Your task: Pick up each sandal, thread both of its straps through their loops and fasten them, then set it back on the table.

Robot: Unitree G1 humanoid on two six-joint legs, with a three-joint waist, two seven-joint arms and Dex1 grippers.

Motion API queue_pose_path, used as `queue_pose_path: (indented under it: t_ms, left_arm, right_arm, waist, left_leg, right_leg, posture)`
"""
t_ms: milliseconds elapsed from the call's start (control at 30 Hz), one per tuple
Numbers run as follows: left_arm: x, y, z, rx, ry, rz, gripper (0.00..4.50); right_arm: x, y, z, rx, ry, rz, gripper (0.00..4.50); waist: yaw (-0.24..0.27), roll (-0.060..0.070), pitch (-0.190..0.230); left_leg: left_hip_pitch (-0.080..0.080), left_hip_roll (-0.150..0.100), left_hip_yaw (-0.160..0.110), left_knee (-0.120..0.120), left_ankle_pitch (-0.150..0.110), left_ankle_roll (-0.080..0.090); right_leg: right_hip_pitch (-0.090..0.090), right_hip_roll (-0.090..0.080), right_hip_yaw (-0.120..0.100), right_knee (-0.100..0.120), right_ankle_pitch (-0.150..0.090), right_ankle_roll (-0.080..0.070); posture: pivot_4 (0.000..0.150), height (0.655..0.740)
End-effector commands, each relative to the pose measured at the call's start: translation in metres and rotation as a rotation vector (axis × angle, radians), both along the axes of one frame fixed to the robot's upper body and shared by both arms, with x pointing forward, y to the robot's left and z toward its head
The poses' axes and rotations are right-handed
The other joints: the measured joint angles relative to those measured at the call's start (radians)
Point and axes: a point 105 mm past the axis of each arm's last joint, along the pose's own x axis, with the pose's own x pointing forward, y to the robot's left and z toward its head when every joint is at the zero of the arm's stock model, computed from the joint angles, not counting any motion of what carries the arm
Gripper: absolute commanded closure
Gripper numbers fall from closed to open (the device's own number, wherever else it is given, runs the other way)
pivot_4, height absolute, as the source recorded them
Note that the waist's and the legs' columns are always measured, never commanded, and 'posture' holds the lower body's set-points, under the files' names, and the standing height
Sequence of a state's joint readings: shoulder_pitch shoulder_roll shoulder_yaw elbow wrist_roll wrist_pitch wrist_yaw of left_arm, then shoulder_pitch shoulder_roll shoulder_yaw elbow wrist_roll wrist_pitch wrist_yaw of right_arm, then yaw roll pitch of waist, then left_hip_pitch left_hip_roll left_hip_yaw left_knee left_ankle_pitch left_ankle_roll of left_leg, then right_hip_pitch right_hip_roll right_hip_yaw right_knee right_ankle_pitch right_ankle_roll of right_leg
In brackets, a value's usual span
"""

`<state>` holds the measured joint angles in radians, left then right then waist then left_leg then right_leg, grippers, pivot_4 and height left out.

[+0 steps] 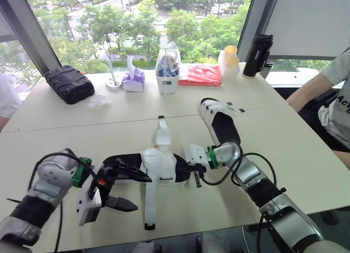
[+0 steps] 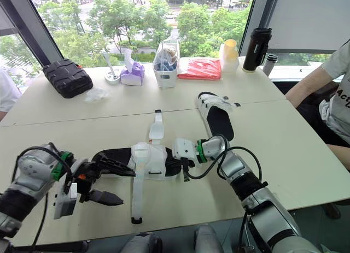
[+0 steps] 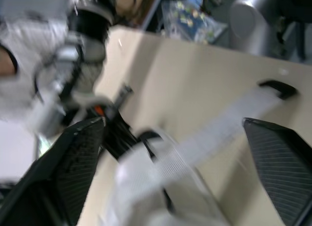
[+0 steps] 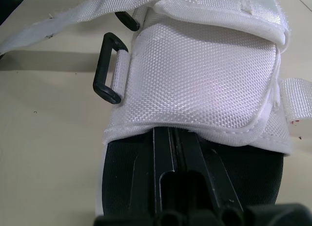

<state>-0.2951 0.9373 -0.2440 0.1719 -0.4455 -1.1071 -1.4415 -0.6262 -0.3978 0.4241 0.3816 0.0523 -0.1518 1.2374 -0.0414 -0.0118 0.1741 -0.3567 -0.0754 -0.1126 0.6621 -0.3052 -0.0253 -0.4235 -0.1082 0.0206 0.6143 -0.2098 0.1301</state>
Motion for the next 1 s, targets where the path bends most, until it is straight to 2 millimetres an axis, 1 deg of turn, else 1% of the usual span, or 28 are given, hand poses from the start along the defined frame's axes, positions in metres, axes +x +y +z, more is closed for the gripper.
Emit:
queue_pose_path:
  t_ms: [33,100,133,167,200,233,267,333,400,467,567,733,800,867,1000]
  left_arm:
    - [0.01,0.025,0.009,-0.032,0.146,0.255,0.03]
    - [0.013,0.034,0.01,-0.105,0.347,0.433,0.03]
    - [0.011,0.038,0.006,-0.117,0.488,0.521,0.03]
    - [0.011,0.037,0.008,-0.178,0.604,0.581,0.03]
    - [0.01,0.035,0.009,-0.214,0.683,0.618,0.03]
    - [0.006,0.034,0.009,-0.243,0.853,0.664,0.03]
    - [0.008,0.03,0.016,-0.339,1.0,0.693,0.03]
    - [0.008,0.023,0.026,-0.459,1.33,0.721,0.03]
    - [0.005,0.016,0.033,-0.523,1.523,0.701,0.03]
    - [-0.001,0.009,0.033,-0.519,1.663,0.682,0.03]
    - [-0.011,0.001,0.025,-0.486,1.762,0.683,0.03]
    - [-0.031,-0.004,-0.002,-0.387,1.877,0.746,0.03]
    - [-0.032,-0.004,-0.011,-0.383,1.885,0.781,0.03]
    - [-0.035,-0.007,-0.015,-0.369,1.879,0.774,0.03]
    - [-0.033,-0.016,-0.03,-0.378,1.847,0.783,0.03]
  right_arm:
    - [0.0,-0.009,-0.02,-0.087,0.04,-0.023,4.5]
    - [0.001,-0.01,-0.021,-0.087,0.039,-0.024,4.5]
    - [0.002,-0.01,-0.021,-0.088,0.038,-0.023,4.5]
    - [0.002,-0.01,-0.021,-0.09,0.037,-0.023,4.5]
    - [0.002,-0.01,-0.022,-0.09,0.035,-0.022,4.5]
    - [0.002,-0.01,-0.022,-0.091,0.035,-0.022,4.5]
    - [0.001,-0.01,-0.022,-0.091,0.036,-0.02,4.5]
    - [0.0,-0.009,-0.023,-0.09,0.037,-0.016,4.5]
    - [-0.002,-0.008,-0.023,-0.088,0.038,-0.011,4.5]
    - [-0.003,-0.008,-0.023,-0.089,0.038,-0.008,4.5]
    - [-0.005,-0.007,-0.023,-0.088,0.039,-0.004,4.5]
    - [-0.008,-0.008,-0.021,-0.084,0.041,-0.006,4.5]
    - [-0.009,-0.008,-0.021,-0.083,0.043,-0.008,4.5]
    - [-0.01,-0.008,-0.02,-0.082,0.044,-0.009,4.5]
    - [-0.012,-0.007,-0.019,-0.075,0.048,-0.011,4.5]
  waist:
    - [-0.001,0.001,0.0]
    - [-0.003,0.002,0.001]
    - [-0.003,0.002,0.002]
    - [-0.003,0.002,0.002]
    - [-0.001,0.002,0.002]
    - [0.0,0.003,0.002]
    - [0.0,0.002,0.003]
    - [0.0,0.003,0.003]
    - [-0.001,0.004,0.004]
    - [-0.003,0.006,0.005]
    - [-0.003,0.007,0.005]
    - [-0.001,0.007,0.005]
    - [0.002,0.007,0.005]
    - [0.004,0.007,0.005]
    - [0.006,0.007,0.005]
  left_leg:
    - [0.0,0.0,0.0,0.0,0.0,0.0]
    - [0.0,0.002,0.0,0.0,0.0,0.001]
    - [0.001,0.002,0.0,0.0,-0.001,0.001]
    - [0.001,0.002,0.0,0.0,-0.001,0.001]
    - [0.001,0.003,0.0,0.0,-0.001,0.001]
    - [0.001,0.004,-0.001,0.0,-0.001,0.001]
    - [0.001,0.004,-0.001,0.0,-0.001,0.001]
    - [0.002,0.005,-0.002,0.0,-0.001,0.001]
    - [0.002,0.005,-0.003,0.0,-0.001,0.001]
    - [0.003,0.005,-0.002,0.0,-0.001,0.001]
    - [0.002,0.004,-0.002,0.0,-0.001,0.001]
    - [0.001,0.004,-0.001,-0.001,-0.001,0.0]
    - [0.001,0.004,-0.001,-0.001,-0.001,0.0]
    - [0.001,0.004,-0.001,-0.001,-0.001,0.0]
    - [0.001,0.004,-0.001,-0.001,-0.001,0.0]
  right_leg:
    - [0.0,0.001,0.0,0.0,0.0,0.0]
    - [0.0,0.002,0.0,0.0,0.0,0.0]
    - [0.0,0.002,0.0,0.0,0.0,0.0]
    - [0.0,0.002,0.0,0.001,0.0,0.0]
    - [0.0,0.003,0.0,0.001,-0.001,0.0]
    - [0.0,0.003,0.0,0.001,-0.001,0.001]
    - [0.001,0.004,0.0,0.001,-0.002,0.002]
    - [0.001,0.004,-0.001,0.001,-0.003,0.003]
    - [0.001,0.005,-0.001,0.002,-0.004,0.002]
    - [0.001,0.005,-0.001,0.002,-0.004,0.001]
    - [0.0,0.005,0.0,0.002,-0.002,-0.004]
    - [-0.001,0.005,0.0,0.001,-0.002,-0.005]
    - [-0.001,0.005,0.0,0.001,-0.004,-0.008]
    - [0.0,0.005,0.0,0.0,-0.004,-0.008]
    - [0.0,0.005,0.0,0.0,-0.004,-0.009]
  posture:
    - [0.15,0.74]
    - [0.15,0.74]
    - [0.15,0.74]
    - [0.15,0.74]
    - [0.15,0.74]
    - [0.15,0.74]
    - [0.15,0.74]
    - [0.15,0.74]
    - [0.15,0.74]
    - [0.15,0.74]
    - [0.15,0.74]
    - [0.15,0.74]
    - [0.15,0.74]
    - [0.15,0.74]
    - [0.15,0.74]
